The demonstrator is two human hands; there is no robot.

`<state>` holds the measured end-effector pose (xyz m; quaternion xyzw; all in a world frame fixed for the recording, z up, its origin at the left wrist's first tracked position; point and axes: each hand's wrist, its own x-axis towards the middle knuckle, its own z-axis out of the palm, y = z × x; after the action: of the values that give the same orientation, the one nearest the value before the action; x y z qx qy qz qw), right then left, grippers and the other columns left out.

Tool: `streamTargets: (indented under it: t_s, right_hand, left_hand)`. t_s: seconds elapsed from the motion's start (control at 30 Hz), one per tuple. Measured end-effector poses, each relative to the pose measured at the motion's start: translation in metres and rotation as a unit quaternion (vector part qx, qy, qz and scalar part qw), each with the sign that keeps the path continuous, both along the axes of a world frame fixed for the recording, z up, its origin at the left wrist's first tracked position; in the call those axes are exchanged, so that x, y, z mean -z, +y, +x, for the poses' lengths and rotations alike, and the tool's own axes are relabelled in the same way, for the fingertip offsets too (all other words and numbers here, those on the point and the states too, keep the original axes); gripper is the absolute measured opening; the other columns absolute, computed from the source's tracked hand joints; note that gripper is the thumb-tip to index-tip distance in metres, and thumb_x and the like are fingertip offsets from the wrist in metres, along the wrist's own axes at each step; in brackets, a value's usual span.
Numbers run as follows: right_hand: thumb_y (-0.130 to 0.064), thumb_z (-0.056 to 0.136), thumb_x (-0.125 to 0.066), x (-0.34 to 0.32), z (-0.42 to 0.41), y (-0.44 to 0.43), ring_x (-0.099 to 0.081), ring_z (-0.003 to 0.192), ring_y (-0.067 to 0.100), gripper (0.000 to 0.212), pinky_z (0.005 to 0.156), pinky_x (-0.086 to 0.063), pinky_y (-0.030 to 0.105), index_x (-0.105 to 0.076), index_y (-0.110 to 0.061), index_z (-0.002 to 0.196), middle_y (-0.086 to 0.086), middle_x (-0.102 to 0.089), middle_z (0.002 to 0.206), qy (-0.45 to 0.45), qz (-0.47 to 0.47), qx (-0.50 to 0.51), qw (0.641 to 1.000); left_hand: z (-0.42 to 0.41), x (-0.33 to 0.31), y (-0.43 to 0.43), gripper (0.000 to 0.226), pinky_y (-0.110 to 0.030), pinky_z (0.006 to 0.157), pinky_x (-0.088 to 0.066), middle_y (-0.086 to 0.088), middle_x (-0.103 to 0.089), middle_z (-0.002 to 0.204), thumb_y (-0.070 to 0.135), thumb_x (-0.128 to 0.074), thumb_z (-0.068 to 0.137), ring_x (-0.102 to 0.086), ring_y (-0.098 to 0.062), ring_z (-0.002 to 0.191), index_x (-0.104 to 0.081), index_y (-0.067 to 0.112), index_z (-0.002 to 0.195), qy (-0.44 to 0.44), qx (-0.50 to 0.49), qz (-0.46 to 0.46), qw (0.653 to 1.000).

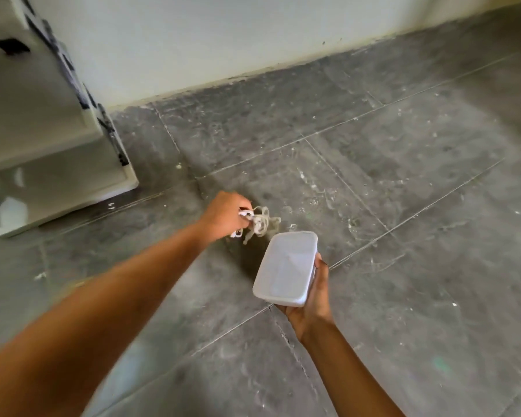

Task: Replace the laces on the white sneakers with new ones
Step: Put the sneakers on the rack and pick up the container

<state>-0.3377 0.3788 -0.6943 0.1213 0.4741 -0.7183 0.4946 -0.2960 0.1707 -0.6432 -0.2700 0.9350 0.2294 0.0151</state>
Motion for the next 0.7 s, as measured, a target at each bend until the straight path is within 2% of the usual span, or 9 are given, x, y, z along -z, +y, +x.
streamTargets:
  t_s: [0.07,0.17,0.27,0.33,0.43,0.57,0.63,0.7]
  right_hand:
    - [-0.058,0.090,-0.038,-0.011,0.012,-0.013,-0.067,0.086,0.024,0.040,0.077,-0.054,0.047,-0.064,-0.029,0.099,0.001,-0.073,0.085,-0.001,-0.009,-0.016,1.000]
    - [-0.059,0.089,-0.040,-0.030,0.027,-0.034,-0.066,0.088,0.024,0.038,0.076,-0.055,0.046,-0.064,-0.031,0.098,-0.001,-0.074,0.083,-0.010,-0.019,-0.043,0.999]
    - [-0.061,0.087,-0.042,-0.045,0.049,-0.059,-0.066,0.086,0.023,0.040,0.065,-0.056,0.040,-0.065,-0.030,0.100,-0.001,-0.074,0.083,-0.011,-0.014,-0.080,0.997]
    - [-0.062,0.087,-0.042,-0.055,0.067,-0.076,-0.066,0.089,0.025,0.044,0.066,-0.055,0.041,-0.064,-0.029,0.105,0.001,-0.073,0.089,-0.009,-0.029,-0.102,0.994]
    - [-0.062,0.086,-0.044,-0.070,0.093,-0.095,-0.068,0.085,0.025,0.045,0.063,-0.055,0.041,-0.066,-0.028,0.107,0.002,-0.073,0.090,-0.004,-0.064,-0.135,0.989]
    - [-0.060,0.085,-0.042,-0.083,0.125,-0.112,-0.071,0.077,0.024,0.048,0.061,-0.056,0.040,-0.077,-0.026,0.089,0.004,-0.074,0.089,-0.040,-0.134,-0.175,0.975]
    - [-0.059,0.089,-0.038,-0.084,0.140,-0.118,-0.071,0.079,0.026,0.051,0.064,-0.056,0.040,-0.077,-0.024,0.092,0.006,-0.073,0.093,-0.066,-0.144,-0.190,0.969]
    - [-0.058,0.088,-0.039,-0.082,0.154,-0.123,-0.069,0.083,0.026,0.051,0.071,-0.055,0.042,-0.072,-0.022,0.101,0.007,-0.072,0.097,-0.068,-0.131,-0.202,0.968]
  left_hand:
    - [0.026,-0.044,-0.013,0.017,-0.022,0.067,-0.038,-0.012,-0.072,0.087,0.004,-0.067,0.075,-0.065,-0.024,0.085,-0.074,0.006,0.090,0.016,-0.005,0.029,0.999]
    - [0.063,-0.114,-0.022,0.010,-0.023,0.066,-0.040,-0.009,-0.069,0.077,0.002,-0.068,0.073,-0.059,-0.018,0.072,-0.072,0.008,0.079,0.004,-0.040,0.090,0.995]
    - [0.105,-0.171,-0.023,0.023,-0.016,0.054,-0.042,0.000,-0.065,0.058,-0.004,-0.066,0.073,-0.054,-0.004,0.053,-0.065,0.016,0.061,0.014,-0.085,0.169,0.982]
    - [0.133,-0.194,-0.020,0.021,-0.010,0.048,-0.042,0.006,-0.062,0.053,-0.001,-0.070,0.076,-0.052,0.001,0.047,-0.066,0.016,0.064,-0.003,-0.109,0.195,0.975]
    - [0.170,-0.205,-0.014,0.007,-0.011,0.050,-0.047,0.003,-0.067,0.060,0.003,-0.070,0.080,-0.060,-0.001,0.052,-0.069,0.010,0.077,-0.021,-0.160,0.291,0.943]
    - [0.205,-0.184,-0.013,0.008,-0.017,0.054,-0.053,-0.003,-0.072,0.069,0.000,-0.063,0.084,-0.069,-0.008,0.061,-0.068,0.005,0.080,0.037,-0.238,0.447,0.862]
    - [0.218,-0.165,-0.013,0.005,-0.022,0.060,-0.058,-0.006,-0.071,0.073,-0.002,-0.064,0.083,-0.068,-0.011,0.065,-0.067,0.002,0.084,0.042,-0.276,0.463,0.841]
    - [0.227,-0.147,-0.013,0.003,-0.026,0.072,-0.057,-0.009,-0.069,0.079,-0.001,-0.066,0.082,-0.065,-0.015,0.071,-0.067,0.002,0.084,0.022,-0.300,0.428,0.852]
